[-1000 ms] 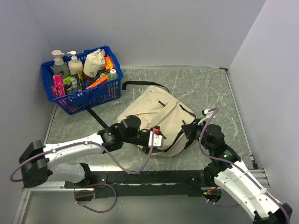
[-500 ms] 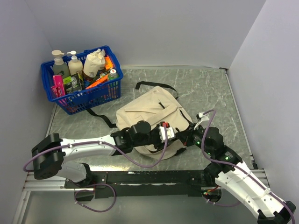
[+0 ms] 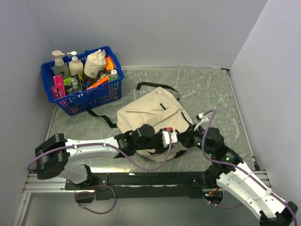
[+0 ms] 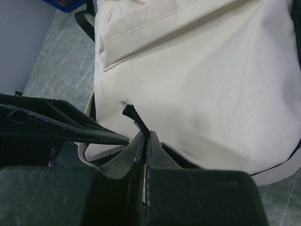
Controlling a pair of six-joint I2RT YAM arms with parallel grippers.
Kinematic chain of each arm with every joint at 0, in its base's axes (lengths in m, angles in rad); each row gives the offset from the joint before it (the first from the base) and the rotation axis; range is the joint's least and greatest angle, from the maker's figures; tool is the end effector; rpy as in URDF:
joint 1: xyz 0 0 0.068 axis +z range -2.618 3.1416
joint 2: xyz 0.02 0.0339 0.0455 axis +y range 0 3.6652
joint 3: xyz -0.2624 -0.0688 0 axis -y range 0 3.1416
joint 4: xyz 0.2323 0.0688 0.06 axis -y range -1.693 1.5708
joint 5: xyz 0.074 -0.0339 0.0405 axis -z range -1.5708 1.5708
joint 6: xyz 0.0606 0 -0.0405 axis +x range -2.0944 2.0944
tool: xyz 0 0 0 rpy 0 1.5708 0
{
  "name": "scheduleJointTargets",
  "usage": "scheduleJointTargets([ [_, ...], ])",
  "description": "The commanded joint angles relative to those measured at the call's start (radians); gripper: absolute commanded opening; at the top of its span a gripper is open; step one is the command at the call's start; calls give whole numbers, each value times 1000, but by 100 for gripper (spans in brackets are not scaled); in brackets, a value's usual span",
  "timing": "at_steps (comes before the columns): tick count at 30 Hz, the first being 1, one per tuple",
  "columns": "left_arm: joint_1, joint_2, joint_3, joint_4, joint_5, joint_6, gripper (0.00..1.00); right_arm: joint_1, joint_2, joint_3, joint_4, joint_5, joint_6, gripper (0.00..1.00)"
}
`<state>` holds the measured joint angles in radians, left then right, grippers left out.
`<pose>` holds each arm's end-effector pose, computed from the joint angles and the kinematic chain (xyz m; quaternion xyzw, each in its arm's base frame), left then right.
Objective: Pack the student bag
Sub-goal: Zip the student bag at the center of the board.
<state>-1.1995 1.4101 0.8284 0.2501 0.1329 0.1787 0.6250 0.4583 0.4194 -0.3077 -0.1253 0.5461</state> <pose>0.1129 -0.3121 0.2514 0.5463 0.6024 -0.3302 0.4792 0.1134 0.0911 0.2350 -0.0682 0.8148 0.3596 0.4496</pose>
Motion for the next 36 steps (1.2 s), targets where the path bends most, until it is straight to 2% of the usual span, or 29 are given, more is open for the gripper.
scheduleJointTargets([
  [1, -6, -20, -21, 40, -68, -13, 39, 13, -30, 36, 42, -14, 20, 0],
  [3, -6, -28, -26, 35, -61, -16, 30, 15, -40, 32, 32, -5, 20, 0],
  [4, -6, -28, -31, 35, -59, -24, 16, 15, -46, 29, 30, -4, 17, 0],
  [6, -8, -33, -32, 25, -18, -15, 1, 15, -49, 33, 19, 15, 9, 0],
  [10, -5, -42, -12, -44, 115, 23, 1, 15, -35, 53, -14, 88, -14, 0],
  [11, -3, -45, -6, -70, 190, 48, 1, 15, -32, 56, -24, 107, -18, 0],
  [15, 23, -82, 5, -138, 253, 106, 1, 13, -10, 64, -63, 245, -52, 0],
  [23, 94, -143, 93, -405, 477, 324, 1, 15, -15, 38, -120, 698, -11, 0],
  [26, 95, -155, 135, -431, 516, 343, 1, 5, -18, 33, -111, 779, -6, 0],
  [32, 94, -158, 193, -503, 596, 396, 1, -14, 51, 64, -104, 805, -15, 0],
  [36, 84, -148, 259, -571, 625, 400, 1, -39, 132, 85, -36, 727, -12, 0],
])
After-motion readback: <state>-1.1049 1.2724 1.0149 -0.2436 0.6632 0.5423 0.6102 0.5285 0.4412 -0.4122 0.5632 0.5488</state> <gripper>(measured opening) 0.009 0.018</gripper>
